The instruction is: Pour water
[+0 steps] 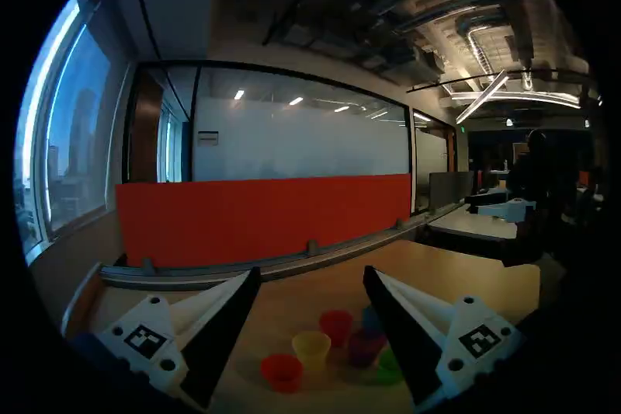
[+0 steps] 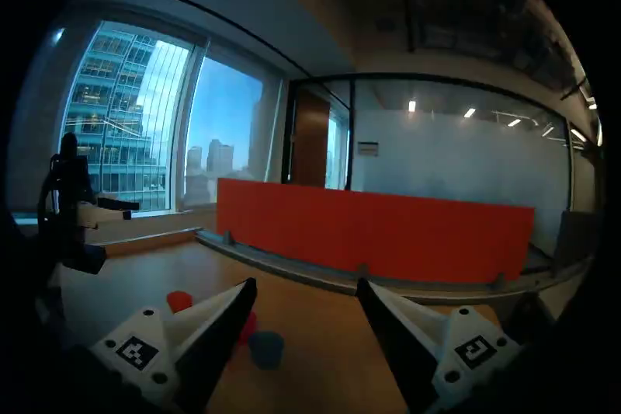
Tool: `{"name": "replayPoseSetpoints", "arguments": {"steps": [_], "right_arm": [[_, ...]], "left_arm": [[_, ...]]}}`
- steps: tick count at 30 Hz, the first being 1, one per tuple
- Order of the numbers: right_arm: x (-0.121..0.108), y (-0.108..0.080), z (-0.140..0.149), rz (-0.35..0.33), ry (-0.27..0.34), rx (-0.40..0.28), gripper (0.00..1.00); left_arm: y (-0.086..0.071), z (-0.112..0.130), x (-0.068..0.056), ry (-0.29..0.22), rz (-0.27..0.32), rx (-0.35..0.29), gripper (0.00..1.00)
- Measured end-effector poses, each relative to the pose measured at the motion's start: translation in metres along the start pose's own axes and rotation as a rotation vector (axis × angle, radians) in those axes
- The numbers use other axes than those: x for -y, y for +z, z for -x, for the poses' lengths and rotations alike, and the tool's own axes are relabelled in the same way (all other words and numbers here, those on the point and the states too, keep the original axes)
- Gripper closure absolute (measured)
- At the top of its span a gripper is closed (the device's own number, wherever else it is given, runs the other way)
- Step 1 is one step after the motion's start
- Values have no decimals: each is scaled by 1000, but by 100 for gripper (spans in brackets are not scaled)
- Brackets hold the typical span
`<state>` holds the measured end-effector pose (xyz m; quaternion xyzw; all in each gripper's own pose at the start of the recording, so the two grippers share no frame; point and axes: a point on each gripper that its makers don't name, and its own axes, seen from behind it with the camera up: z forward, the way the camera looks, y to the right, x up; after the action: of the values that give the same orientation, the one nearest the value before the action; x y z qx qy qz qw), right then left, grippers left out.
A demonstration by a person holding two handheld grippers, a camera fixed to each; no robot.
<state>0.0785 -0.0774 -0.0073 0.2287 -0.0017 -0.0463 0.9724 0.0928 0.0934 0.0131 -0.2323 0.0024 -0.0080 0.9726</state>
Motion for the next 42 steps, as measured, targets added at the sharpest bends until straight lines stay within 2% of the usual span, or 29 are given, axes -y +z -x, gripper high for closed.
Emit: {"name": "replayPoseSetpoints", "arguments": {"steps": [9,18,32,42], "right_arm": [[9,4,-2,-38,18,8,0],[13,10,8,-60,29,42,0],[11,18,36,-70,21,115,0],[13,23,58,-75,28,155,0]], "left_arm": [[1,7,-17,6,84,28,2],[2,21,-30,11,155,56,2],[8,55,-35,-4,224,114,1],[13,91,-47,8,265,174,2]]}}
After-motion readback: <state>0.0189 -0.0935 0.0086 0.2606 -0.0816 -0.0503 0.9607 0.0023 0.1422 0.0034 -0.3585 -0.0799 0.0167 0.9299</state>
